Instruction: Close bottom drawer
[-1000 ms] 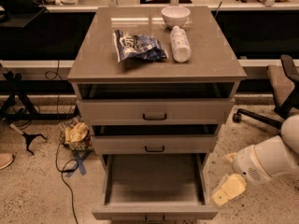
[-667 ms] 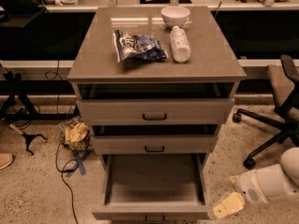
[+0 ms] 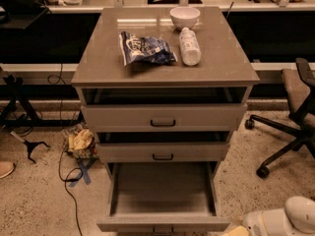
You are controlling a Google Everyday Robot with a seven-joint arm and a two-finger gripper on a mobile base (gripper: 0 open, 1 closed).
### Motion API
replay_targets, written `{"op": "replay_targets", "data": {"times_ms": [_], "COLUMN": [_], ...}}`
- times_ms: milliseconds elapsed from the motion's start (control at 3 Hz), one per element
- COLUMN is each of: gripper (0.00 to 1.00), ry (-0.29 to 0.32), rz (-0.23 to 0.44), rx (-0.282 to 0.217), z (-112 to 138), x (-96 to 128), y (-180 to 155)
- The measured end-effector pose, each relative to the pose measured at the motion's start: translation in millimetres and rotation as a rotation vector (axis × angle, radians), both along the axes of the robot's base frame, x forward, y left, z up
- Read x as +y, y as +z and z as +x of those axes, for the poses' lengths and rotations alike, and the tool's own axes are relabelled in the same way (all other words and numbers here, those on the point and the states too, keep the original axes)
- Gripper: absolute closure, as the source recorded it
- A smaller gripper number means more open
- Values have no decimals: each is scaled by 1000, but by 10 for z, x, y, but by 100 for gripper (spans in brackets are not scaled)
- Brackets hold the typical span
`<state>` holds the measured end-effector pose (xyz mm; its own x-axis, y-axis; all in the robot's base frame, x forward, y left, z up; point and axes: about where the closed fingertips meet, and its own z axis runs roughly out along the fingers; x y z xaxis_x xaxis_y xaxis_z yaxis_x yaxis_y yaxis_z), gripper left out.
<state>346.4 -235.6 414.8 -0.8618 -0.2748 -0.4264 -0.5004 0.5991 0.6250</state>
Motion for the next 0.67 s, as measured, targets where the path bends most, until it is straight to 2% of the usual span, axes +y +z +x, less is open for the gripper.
{"op": "replay_targets", "data": {"times_ms": [333, 667], "gripper": [15, 39], "ry": [-43, -82], "rz": [42, 59], "rx": [103, 180], "z": [-172, -362], "x": [41, 142], "y": [-739, -1327]}}
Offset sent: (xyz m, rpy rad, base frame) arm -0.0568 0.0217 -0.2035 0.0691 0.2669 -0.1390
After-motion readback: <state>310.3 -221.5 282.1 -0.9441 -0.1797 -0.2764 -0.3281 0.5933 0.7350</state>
